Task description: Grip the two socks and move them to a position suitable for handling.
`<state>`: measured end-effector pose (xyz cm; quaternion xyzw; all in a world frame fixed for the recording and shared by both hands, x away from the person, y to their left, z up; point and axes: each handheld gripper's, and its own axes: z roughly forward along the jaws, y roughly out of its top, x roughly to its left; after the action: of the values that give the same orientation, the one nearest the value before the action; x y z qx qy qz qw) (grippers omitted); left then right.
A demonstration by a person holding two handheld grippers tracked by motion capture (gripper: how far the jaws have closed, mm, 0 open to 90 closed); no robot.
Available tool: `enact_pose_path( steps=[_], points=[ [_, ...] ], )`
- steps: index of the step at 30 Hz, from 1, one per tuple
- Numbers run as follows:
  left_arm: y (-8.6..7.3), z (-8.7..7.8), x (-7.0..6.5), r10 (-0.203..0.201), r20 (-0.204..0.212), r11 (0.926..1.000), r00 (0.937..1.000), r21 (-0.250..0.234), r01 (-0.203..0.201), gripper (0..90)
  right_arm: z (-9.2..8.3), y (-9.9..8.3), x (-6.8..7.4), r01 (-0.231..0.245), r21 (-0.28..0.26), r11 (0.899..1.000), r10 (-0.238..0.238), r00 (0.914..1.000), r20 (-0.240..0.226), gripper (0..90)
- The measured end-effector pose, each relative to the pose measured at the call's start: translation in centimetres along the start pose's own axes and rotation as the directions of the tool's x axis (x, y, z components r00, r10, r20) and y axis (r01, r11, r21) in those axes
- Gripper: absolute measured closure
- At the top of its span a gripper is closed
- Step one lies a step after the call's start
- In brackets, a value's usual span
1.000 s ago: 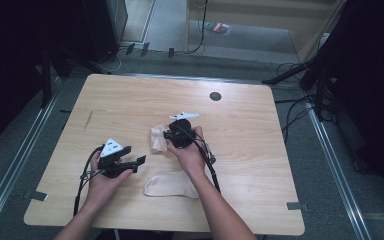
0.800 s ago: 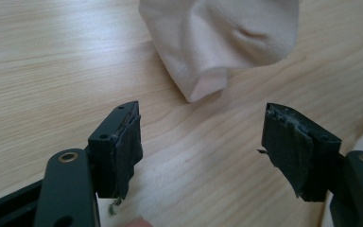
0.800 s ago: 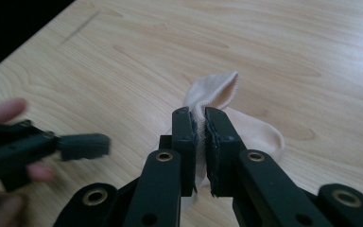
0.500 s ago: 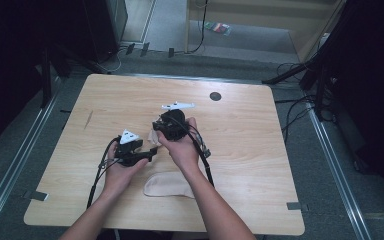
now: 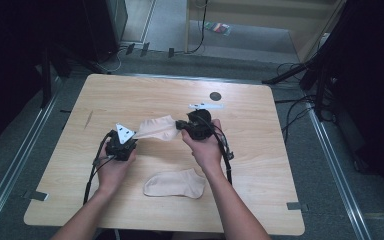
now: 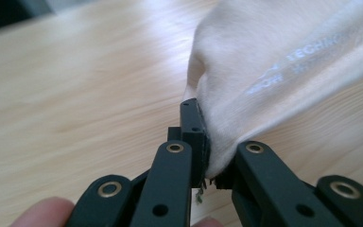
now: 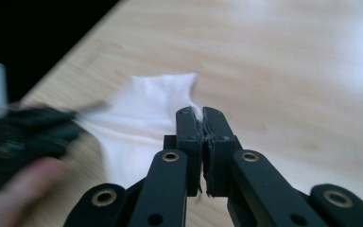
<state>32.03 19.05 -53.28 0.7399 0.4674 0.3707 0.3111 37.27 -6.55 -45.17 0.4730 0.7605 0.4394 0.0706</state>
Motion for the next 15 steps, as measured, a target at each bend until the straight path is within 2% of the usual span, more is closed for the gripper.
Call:
enact_pose_path(
  steps=[1, 2, 3, 4, 5, 6, 7, 9, 10, 11, 12, 13, 14, 15],
  points=[
    [0.0, 0.0, 0.0, 0.0, 0.0, 1.0, 1.0, 0.0, 0.0, 87.6, 0.0, 0.0, 0.0, 0.0, 0.0, 1.0, 0.0, 1.0, 0.0, 87.6],
    [-0.3, 0.0, -0.6, 0.083, -0.022, 0.9964, 0.9963, 0.021, -0.082, 87.6, 1.4, -1.6, -1.3, -0.018, 0.042, 0.999, 0.017, 0.9996, 0.023, 87.7],
    [-0.3, 0.0, -0.6, 0.083, -0.022, 0.9964, 0.9963, 0.021, -0.082, 87.4, 2.0, -2.3, -1.7, -0.027, 0.057, 0.998, 0.025, 0.9992, 0.03, 87.6],
    [-0.5, 0.3, -1.4, 0.111, 0.027, 0.9921, 0.9934, 0.055, -0.112, 87.1, 2.5, -2.9, -2.1, -0.036, 0.065, 0.997, 0.033, 0.9986, 0.041, 87.6],
    [-0.5, 0.3, -1.4, 0.111, 0.027, 0.9921, 0.9934, 0.055, -0.112, 86.4, 2.5, -2.9, -2.1, -0.036, 0.065, 0.997, 0.033, 0.9986, 0.041, 87.6],
    [-0.6, 0.3, -1.6, 0.091, 0.067, 0.9935, 0.9936, 0.063, -0.095, 83.5, 3.3, -3.8, -2.6, -0.032, 0.08, 0.996, 0.029, 0.9988, 0.039, 87.4],
    [-0.6, 0.4, -1.7, 0.069, 0.093, 0.9946, 0.9932, 0.07, -0.076, 83.5, 3.3, -3.8, -2.6, -0.032, 0.08, 0.996, 0.029, 0.9988, 0.039, 87.4],
    [-0.7, 0.2, -1.7, 0.053, 0.126, 0.9963, 0.9906, 0.06, -0.061, 74.1, 3.8, -4.3, -2.8, 0.01, 0.099, 0.995, -0.017, 0.9977, 0.065, 87.1],
    [-0.7, 0.1, -1.5, 0.029, 0.174, 0.9978, 0.9843, 0.053, -0.039, 68.3, 3.8, -4.4, -2.9, 0.021, 0.102, 0.995, -0.029, 0.9969, 0.073, 86.9],
    [-0.7, -0.1, -1.1, 0.015, 0.23, 0.9991, 0.9731, 0.034, -0.023, 60.0, 3.8, -4.4, -3.4, 0.057, 0.102, 0.993, -0.067, 0.9929, 0.098, 85.5],
    [-1.0, -0.6, -0.2, 0.008, 0.282, 0.9997, 0.9593, -0.026, 0.0, 57.0, 3.8, -4.3, -3.7, 0.082, 0.103, 0.991, -0.095, 0.9872, 0.128, 84.2],
    [-1.0, -0.6, -0.2, 0.008, 0.282, 0.9997, 0.9593, -0.026, 0.0, 54.0, 3.8, -4.3, -3.7, 0.082, 0.103, 0.991, -0.095, 0.9872, 0.128, 84.2],
    [-1.3, -1.0, 1.3, -0.021, 0.348, 0.9978, 0.9373, -0.052, 0.042, 50.8, 3.5, -4.2, -4.7, 0.09, 0.084, 0.992, -0.103, 0.9812, 0.163, 78.2],
    [-1.3, -1.0, 1.3, -0.021, 0.348, 0.9978, 0.9373, -0.052, 0.042, 47.8, 3.5, -4.2, -4.7, 0.09, 0.084, 0.992, -0.103, 0.9812, 0.163, 78.2]
  ],
)
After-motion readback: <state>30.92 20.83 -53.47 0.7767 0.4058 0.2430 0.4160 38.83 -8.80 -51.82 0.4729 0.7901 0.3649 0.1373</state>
